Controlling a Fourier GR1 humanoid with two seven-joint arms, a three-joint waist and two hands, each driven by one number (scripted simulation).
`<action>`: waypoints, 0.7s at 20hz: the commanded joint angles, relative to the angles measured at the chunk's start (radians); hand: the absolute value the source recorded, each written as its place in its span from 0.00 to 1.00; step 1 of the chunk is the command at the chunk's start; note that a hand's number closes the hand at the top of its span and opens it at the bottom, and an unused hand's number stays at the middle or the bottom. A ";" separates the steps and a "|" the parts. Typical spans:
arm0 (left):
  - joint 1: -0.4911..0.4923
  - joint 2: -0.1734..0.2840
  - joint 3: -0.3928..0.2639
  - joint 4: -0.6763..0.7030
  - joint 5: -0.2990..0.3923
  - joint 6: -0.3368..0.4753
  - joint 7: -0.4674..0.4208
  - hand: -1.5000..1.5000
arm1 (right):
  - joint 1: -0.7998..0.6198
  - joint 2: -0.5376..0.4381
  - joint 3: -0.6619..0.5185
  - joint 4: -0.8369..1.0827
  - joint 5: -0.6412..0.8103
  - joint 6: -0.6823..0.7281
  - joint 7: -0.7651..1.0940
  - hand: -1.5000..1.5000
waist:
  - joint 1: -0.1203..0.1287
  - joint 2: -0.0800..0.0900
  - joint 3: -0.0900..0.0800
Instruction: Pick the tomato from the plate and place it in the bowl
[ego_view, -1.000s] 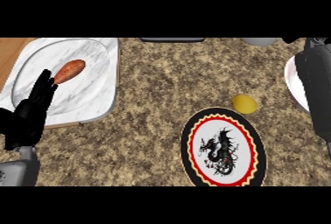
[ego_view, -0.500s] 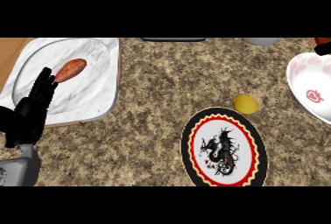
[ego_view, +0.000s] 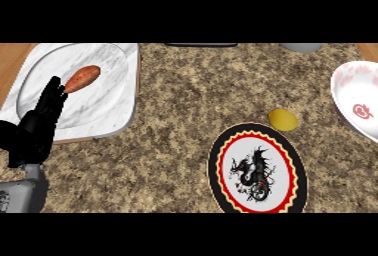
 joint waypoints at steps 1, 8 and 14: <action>-0.008 -0.017 -0.020 -0.011 -0.012 0.009 0.013 0.50 | -0.023 -0.032 -0.037 0.145 -0.016 0.099 0.080 1.00 | 0.014 0.005 0.001; -0.025 -0.018 0.000 0.006 -0.004 0.004 0.015 0.50 | 0.017 -0.055 -0.140 0.216 -0.170 0.094 -0.213 0.00 | 0.002 0.000 0.002; -0.032 0.011 0.021 0.010 -0.005 0.001 0.036 0.50 | 0.050 -0.024 -0.366 0.071 -0.425 -0.052 -0.463 0.00 | -0.033 -0.008 0.005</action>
